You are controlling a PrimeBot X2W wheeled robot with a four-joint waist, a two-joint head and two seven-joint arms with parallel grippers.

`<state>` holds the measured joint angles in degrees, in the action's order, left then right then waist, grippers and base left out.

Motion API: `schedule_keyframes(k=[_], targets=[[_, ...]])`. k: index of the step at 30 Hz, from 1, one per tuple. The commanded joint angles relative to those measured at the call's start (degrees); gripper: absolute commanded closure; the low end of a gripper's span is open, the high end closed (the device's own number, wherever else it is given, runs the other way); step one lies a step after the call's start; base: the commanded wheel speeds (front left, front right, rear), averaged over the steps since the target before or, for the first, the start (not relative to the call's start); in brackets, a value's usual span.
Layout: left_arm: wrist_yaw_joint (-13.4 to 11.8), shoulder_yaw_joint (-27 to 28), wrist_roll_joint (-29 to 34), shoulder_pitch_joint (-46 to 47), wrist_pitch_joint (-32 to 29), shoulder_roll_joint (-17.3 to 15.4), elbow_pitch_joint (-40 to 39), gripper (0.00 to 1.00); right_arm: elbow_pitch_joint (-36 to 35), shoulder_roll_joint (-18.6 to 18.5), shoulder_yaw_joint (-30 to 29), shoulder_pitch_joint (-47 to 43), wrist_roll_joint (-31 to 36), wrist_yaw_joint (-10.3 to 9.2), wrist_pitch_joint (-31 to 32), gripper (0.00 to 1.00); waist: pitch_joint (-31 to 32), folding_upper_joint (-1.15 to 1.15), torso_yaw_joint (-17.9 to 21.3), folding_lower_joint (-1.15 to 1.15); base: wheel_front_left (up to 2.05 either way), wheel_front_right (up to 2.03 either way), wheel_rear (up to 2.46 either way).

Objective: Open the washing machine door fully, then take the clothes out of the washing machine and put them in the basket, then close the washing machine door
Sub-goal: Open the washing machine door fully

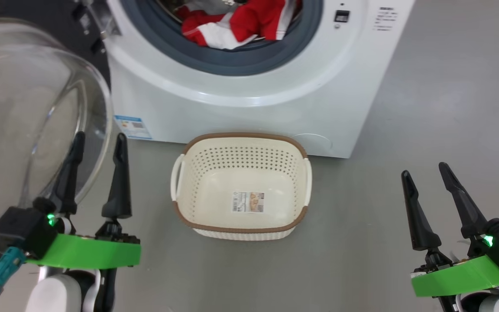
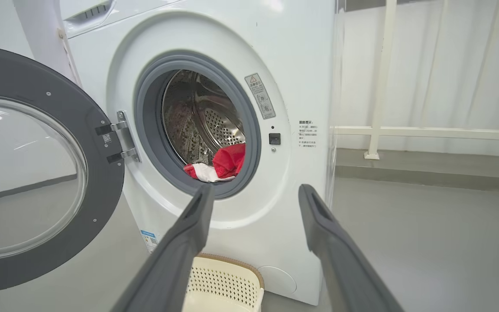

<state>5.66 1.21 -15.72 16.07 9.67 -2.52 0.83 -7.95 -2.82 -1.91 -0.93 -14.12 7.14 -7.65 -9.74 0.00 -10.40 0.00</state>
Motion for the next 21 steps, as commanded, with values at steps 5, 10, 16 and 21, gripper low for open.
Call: schedule_keyframes(k=[5, 10, 16, 21], targets=[[0.4, 0.7, -0.7, -1.0, -0.7, -1.4, -0.7, 0.00, -0.8, -0.1, 0.6, 0.8, -0.6, 0.35, -1.8, 0.00, 1.1, 0.00, 5.1, 0.00, 0.00, 0.00, 0.00], [-0.1, -0.4, 0.2, -2.3, -0.9, -1.5, -1.1, 0.00, -0.9, -0.1, 0.8, 0.2, -0.8, 0.35, -2.8, 0.00, 1.8, 0.00, 8.0, 0.00, 0.00, 0.00, 0.00], [-1.2, -0.8, 1.2, -4.5, -0.5, -1.7, -1.3, 0.00, -1.8, -0.1, 1.2, -1.4, -0.9, 0.35, -4.0, 0.00, 3.3, 0.00, 11.2, 0.00, 0.00, 0.00, 0.00], [-1.4, -1.2, 1.1, -6.7, 0.0, -1.8, -1.8, 0.00, -2.8, -0.1, 0.9, -3.5, -0.9, 0.35, -4.5, 0.00, 4.8, 0.00, 13.1, 0.00, 0.00, 0.00, 0.00]])
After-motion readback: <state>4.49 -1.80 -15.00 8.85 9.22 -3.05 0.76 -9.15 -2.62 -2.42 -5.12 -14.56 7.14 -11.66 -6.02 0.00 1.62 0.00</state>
